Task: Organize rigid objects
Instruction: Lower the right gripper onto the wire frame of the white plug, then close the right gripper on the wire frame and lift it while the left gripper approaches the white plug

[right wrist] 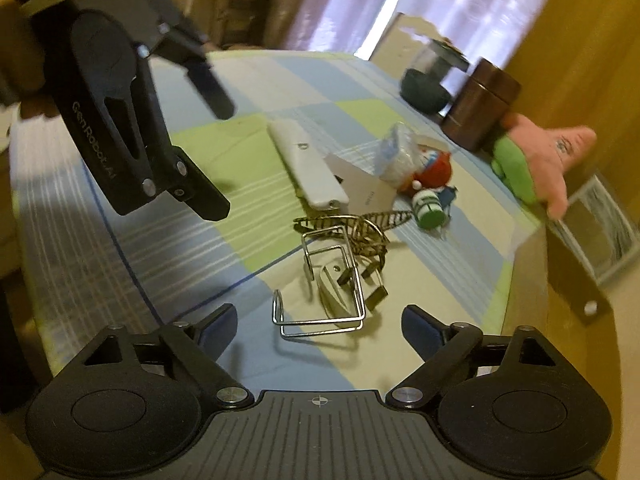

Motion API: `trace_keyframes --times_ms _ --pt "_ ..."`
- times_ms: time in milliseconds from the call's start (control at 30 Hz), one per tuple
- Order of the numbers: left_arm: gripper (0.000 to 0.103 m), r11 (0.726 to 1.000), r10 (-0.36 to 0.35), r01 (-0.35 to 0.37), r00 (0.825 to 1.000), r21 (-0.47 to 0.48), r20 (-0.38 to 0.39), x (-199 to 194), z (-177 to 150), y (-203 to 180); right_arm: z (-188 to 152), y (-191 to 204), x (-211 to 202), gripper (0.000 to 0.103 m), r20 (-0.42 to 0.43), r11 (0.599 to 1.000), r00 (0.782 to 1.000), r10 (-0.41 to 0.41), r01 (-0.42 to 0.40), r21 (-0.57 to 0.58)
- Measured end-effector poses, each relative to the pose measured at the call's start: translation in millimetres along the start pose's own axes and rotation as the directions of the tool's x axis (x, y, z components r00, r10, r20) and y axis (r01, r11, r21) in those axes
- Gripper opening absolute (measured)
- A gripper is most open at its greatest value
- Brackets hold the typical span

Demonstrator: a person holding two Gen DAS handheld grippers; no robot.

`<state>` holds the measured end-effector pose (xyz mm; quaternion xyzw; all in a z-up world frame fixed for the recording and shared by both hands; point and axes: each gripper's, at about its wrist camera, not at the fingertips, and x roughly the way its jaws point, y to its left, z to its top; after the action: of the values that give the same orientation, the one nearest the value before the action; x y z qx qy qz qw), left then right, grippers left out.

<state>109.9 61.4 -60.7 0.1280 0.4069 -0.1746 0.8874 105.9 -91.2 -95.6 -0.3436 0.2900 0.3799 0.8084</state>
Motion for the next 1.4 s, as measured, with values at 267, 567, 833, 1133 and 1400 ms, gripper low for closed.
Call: trace_keyframes --times_ms 267,567,833,1133,1400 --pt "0.092 0.972 -0.026 0.024 1.000 0.234 0.005 8.2 0.0 -8.7 4.7 2.7 14.6 0.075 -0.028 0.989 0.999 0.020 -0.024 -0.146" --pt "0.092 0.942 -0.035 0.042 0.999 0.333 -0.025 17.0 -3.7 -10.9 6.2 5.1 24.8 0.066 -0.066 0.972 0.997 0.028 -0.043 -0.232" --pt "0.092 0.945 -0.045 0.052 0.999 0.324 -0.029 20.8 -3.4 -12.4 8.5 3.7 28.9 0.061 -0.073 0.974 0.997 0.029 -0.045 -0.223" --pt "0.092 0.947 -0.046 0.052 0.999 0.318 -0.027 21.3 -2.5 -11.8 8.5 5.2 27.1 0.052 -0.063 0.976 0.998 0.030 -0.043 -0.215" --pt "0.092 0.948 -0.053 0.059 0.998 0.312 -0.028 21.7 -1.8 -13.2 4.8 7.1 15.9 0.051 -0.004 0.979 1.000 -0.017 0.016 -0.203"
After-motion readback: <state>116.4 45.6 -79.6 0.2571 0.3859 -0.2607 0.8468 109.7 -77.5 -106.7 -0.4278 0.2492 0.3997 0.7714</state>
